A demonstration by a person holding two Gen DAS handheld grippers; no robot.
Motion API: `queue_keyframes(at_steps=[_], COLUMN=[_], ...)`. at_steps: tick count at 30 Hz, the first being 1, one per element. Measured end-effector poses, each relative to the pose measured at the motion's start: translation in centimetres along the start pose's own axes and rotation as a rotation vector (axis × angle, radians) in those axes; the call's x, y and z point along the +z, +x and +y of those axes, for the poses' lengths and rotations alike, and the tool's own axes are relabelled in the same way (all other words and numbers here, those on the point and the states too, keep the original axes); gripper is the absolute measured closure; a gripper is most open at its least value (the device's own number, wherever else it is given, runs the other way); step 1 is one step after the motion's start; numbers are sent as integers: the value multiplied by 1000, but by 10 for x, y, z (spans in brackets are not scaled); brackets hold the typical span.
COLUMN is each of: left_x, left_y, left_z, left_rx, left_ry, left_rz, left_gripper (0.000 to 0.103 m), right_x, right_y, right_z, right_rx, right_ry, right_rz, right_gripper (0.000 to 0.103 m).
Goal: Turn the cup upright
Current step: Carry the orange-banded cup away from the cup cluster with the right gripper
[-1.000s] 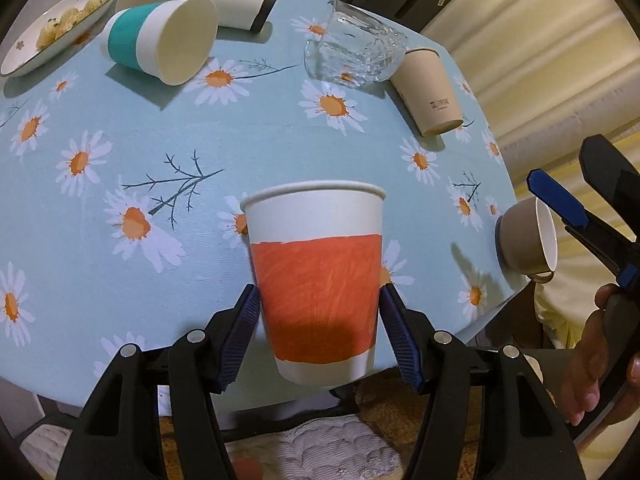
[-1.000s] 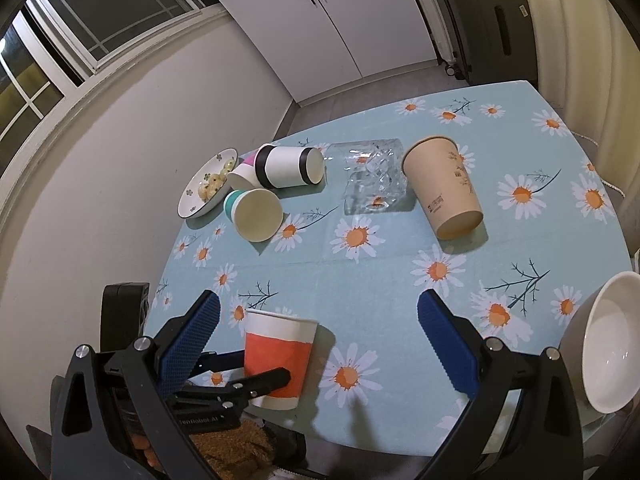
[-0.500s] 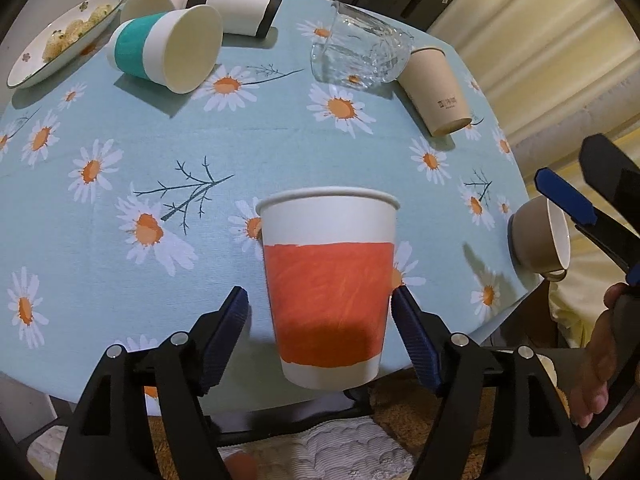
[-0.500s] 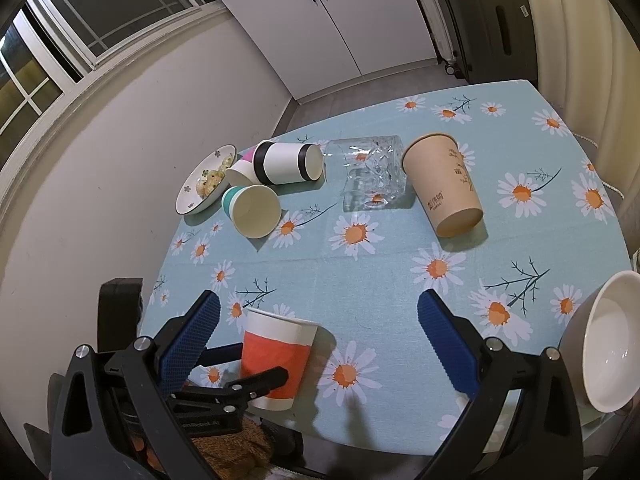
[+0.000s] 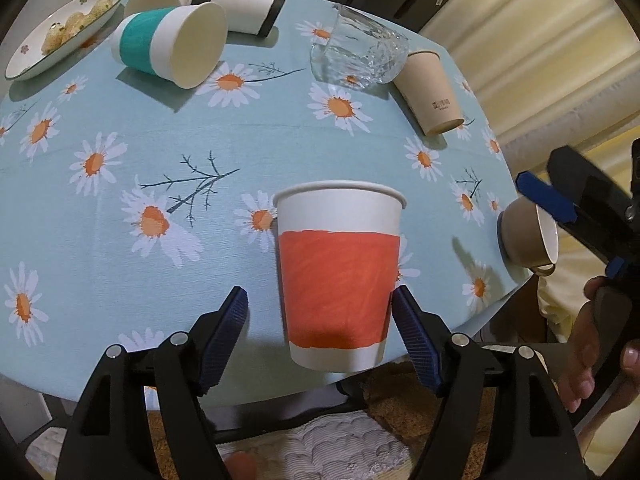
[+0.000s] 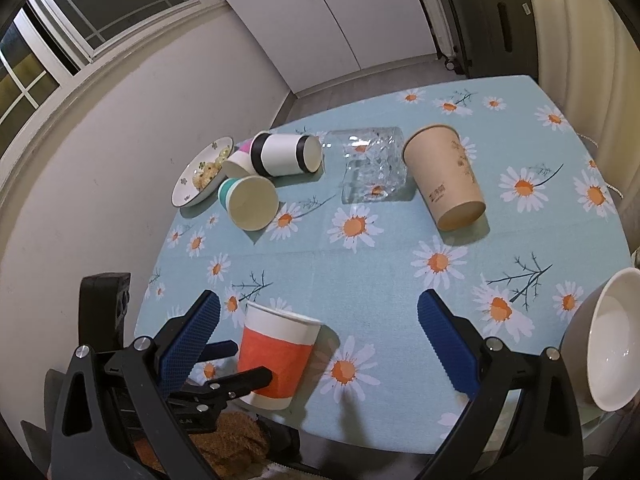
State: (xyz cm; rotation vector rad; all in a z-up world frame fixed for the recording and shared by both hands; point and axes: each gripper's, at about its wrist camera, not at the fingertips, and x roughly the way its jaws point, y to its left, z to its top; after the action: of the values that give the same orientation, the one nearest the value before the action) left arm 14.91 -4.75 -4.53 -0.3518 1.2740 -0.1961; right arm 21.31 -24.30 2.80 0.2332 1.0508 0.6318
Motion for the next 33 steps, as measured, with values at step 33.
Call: queue_keyframes(at_steps=[33], left_x=[-50], left_y=[-65], left_z=[92], left_rx=[-182], left_ry=[-149], left_rz=[-188], left_gripper=[31], right_x=[-29], right_y=[81], right_z=[23], right_rx=[22], right_ry=[163], right_rz=[407], right_gripper=[27])
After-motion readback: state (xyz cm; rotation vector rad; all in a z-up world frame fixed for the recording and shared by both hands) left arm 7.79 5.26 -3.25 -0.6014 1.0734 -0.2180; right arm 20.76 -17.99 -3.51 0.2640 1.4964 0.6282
